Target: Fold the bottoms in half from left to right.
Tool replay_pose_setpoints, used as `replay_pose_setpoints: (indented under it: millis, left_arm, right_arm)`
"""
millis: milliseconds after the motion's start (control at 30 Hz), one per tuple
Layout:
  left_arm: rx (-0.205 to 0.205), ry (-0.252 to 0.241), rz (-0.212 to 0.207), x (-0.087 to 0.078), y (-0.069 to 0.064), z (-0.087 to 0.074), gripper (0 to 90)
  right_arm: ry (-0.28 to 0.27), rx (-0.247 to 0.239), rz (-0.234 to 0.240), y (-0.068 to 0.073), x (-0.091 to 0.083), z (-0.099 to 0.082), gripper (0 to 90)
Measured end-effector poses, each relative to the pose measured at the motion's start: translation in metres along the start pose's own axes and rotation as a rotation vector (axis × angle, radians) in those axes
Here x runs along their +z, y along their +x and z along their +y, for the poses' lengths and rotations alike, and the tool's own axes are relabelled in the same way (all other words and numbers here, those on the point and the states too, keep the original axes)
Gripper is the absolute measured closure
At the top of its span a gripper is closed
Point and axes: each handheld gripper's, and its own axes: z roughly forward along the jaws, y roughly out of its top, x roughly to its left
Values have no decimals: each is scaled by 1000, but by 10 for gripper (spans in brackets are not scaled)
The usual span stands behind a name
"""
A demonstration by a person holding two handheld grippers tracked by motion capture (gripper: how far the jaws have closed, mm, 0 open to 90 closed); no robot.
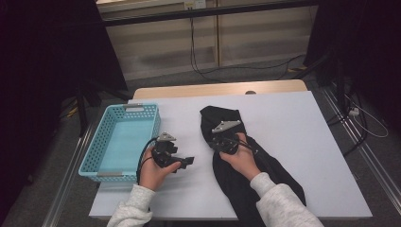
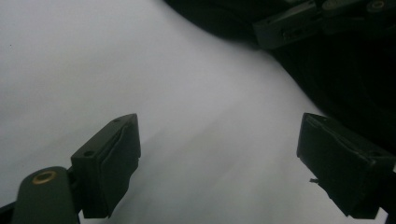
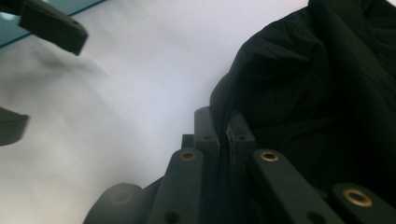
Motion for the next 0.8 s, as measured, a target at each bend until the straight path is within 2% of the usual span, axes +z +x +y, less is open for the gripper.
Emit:
replay_pose_setpoints:
  millis: [167,267,300,333,367,467,567,633,800]
  left_arm:
    - [0,1,0,0,1,0,138]
    - [-2,2,2,0,2,0,138]
    - [-2,2,2,0,2,0,137]
    - [-9,-2,3,1,2,-1,137]
    - [-8,-1,4,1,2,-1,138]
    - [-8,4,1,0,3,0,137]
    - [-5,2,2,1,3,1,137]
    - [-6,1,2,2,2,3,138]
    - [-16,-4,-7,6,2,7,142]
  right_arm:
    - [11,-6,39,5,3,0,843]
    - [18,21,62,5,2,0,701]
    - [18,21,62,5,2,0,701]
    - [26,10,55,4,-3,1,571]
    - [30,10,47,4,-7,1,519]
    - [6,15,50,1,-21,2,448]
    - [-19,22,19,-4,-41,2,403]
    - [-19,8,-15,-9,-54,-2,383]
    - [-10,25,-82,-21,-84,-24,361]
